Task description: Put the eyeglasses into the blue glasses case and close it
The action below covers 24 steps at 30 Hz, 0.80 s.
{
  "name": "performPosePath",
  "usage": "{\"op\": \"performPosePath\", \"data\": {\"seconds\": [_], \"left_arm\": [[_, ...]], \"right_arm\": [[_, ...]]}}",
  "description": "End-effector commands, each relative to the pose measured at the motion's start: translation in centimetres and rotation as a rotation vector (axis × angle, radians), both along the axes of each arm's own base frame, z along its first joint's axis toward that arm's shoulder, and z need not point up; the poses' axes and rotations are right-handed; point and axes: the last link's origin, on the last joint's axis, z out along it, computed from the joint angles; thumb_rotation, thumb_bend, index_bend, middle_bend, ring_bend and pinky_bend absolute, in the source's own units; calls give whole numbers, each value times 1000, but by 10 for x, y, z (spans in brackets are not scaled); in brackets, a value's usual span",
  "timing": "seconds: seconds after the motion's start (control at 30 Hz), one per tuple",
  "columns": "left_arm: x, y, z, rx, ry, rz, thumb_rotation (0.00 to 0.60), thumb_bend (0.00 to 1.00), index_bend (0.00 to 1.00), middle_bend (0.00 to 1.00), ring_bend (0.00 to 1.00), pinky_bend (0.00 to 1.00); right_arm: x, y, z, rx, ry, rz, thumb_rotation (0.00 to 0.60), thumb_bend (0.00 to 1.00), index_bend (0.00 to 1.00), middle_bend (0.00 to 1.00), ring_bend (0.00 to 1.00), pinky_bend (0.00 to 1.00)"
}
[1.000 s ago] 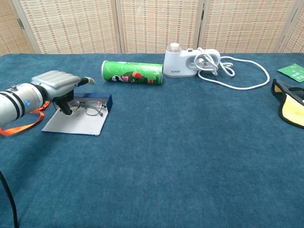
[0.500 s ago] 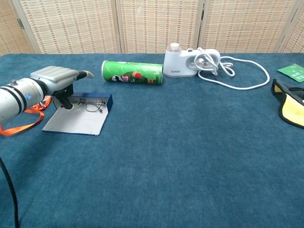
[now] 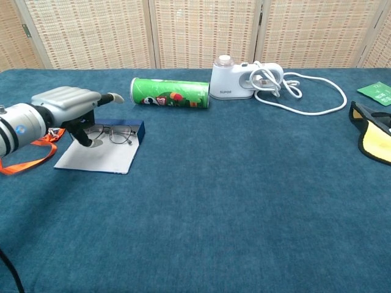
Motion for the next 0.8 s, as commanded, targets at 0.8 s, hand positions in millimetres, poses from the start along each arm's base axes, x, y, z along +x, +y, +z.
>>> {"op": "performPosePath", "data": {"seconds": [0.8], "left_arm": [[-20,-43,-2,-52,39,-48,600,334,36,1000,1000,1000]], "right_arm": [[4,-4,-3,13,1,14,600,458,89,477,375,239]]}}
